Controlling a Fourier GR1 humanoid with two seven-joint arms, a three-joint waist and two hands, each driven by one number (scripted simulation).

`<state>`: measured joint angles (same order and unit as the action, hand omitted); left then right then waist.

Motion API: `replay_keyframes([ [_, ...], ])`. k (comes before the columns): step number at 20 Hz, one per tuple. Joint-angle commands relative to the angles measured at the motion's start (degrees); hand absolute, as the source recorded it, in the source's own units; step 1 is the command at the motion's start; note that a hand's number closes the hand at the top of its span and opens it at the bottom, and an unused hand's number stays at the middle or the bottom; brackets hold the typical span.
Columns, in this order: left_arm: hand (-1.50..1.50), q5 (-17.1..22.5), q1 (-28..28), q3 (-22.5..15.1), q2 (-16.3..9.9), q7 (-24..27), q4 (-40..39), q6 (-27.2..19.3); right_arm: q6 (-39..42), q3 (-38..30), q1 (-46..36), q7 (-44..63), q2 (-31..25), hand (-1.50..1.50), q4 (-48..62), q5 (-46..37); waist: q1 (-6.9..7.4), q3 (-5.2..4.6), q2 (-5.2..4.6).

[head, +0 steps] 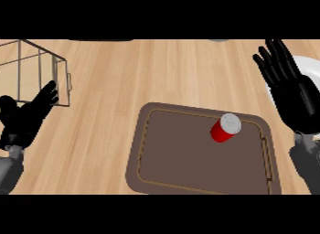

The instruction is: Pick the can from the tray and place it in the plate

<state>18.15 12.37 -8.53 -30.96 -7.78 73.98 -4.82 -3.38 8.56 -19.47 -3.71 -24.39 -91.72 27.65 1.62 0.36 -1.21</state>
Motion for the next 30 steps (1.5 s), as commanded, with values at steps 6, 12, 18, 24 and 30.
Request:
replay_keyframes([
  [6,0.0,-0.3,-7.67,-4.31,12.04,-1.83,1.17,-6.55,12.47,-13.43,-14.2,1.6,-13.74,1.5,14.42,3.83,0.02,-0.29,0.83],
  [12,0.0,0.08,-10.89,-6.62,15.01,0.5,3.96,-4.96,-6.52,-11.44,-5.19,-9.46,-8.93,-1.5,20.34,-13.98,-0.75,-0.22,0.99],
  [18,0.0,-0.74,-12.89,-5.68,16.16,-0.57,6.54,-5.74,-0.29,-10.66,-2.84,-12.85,-10.19,-1.5,18.64,-13.47,-1.09,-0.3,1.28],
  [24,0.0,-0.95,-13.67,-3.99,15.58,0.46,5.81,-4.24,10.72,-4.96,-1.37,-5.43,-22.03,-1.5,15.4,-18.28,-1.38,-0.41,1.5],
  [30,0.0,-2.05,-10.85,-5.57,19.1,0.9,3.45,-6.82,15.18,3.17,-3.61,4.17,-24.53,-1.5,8.26,-23.31,-1.36,-0.44,1.56],
])
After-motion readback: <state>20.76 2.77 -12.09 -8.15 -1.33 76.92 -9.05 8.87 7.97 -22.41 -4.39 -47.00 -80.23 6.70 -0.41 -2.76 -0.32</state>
